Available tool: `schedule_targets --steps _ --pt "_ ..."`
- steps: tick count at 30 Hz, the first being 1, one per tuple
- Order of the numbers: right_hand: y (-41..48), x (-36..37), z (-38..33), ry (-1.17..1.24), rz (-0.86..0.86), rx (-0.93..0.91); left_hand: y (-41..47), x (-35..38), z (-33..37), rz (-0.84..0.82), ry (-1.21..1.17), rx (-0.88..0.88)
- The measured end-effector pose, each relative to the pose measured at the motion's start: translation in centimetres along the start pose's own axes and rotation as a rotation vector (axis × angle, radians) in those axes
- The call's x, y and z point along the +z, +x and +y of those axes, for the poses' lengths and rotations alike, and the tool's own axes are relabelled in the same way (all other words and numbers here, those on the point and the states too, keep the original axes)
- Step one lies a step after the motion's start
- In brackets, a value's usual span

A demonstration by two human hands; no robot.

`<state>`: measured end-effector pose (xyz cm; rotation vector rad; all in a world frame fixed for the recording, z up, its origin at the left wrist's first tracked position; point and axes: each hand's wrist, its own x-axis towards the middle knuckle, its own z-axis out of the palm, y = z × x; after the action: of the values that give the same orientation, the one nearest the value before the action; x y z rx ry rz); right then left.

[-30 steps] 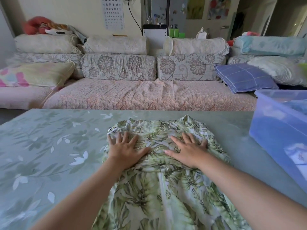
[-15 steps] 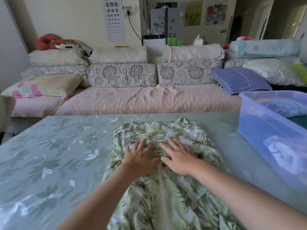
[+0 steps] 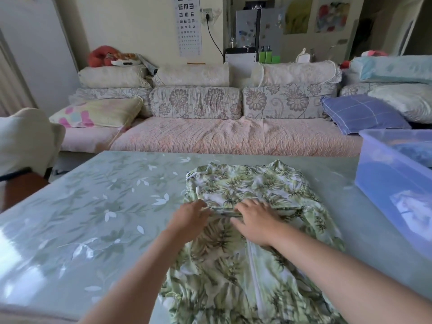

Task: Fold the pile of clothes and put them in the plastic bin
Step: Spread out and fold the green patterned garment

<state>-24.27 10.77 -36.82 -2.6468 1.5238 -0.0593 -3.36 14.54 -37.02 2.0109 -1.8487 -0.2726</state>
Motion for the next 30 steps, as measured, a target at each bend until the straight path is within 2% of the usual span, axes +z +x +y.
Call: schedule_targets --steps 2,3,8,12,16,20,22,24,26,28,30 --pt "1.1 -0.4 -1.1 0.041 0.085 -0.025 1.6 -0.2 -0.4 0.166 -0.035 -0.095" --pt "1.7 -0.6 -1.6 0.041 0.096 -0.046 2.3 -0.3 -0.5 0.195 -0.054 -0.162" --pt "5.3 -0.5 -2.6 -0.004 0.014 -0.028 4.9 -0.3 -1.6 0.125 -0.07 -0.424" --pt "7.3 1.2 -2.4 0.012 -0.158 0.051 7.1 -0.1 -2.2 0.041 -0.112 -0.487" --pt "8.0 2.0 -2.2 0.015 -0.178 0.06 8.3 -0.2 -1.5 -0.042 -0.171 -0.53" --pt "7.7 1.8 -1.6 0.092 -0.173 0.05 9.1 -0.5 -0.3 -0.104 -0.354 -0.404" --pt "7.3 1.2 -1.2 0.229 -0.036 0.055 9.3 -0.5 0.5 -0.104 -0.412 -0.31" --pt "6.8 0.1 -0.4 0.378 0.175 0.078 9.4 -0.4 1.9 -0.098 -0.518 -0.189" --pt "6.2 -1.3 0.7 0.524 0.285 0.123 9.3 -0.3 4.0 -0.147 -0.612 -0.085" --pt "5.9 -2.2 2.0 0.669 0.276 0.208 8.8 0.1 6.4 -0.315 -0.664 -0.017" --pt "5.3 -2.6 3.4 0.74 0.231 0.276 8.3 1.4 8.1 -0.53 -0.602 -0.003"
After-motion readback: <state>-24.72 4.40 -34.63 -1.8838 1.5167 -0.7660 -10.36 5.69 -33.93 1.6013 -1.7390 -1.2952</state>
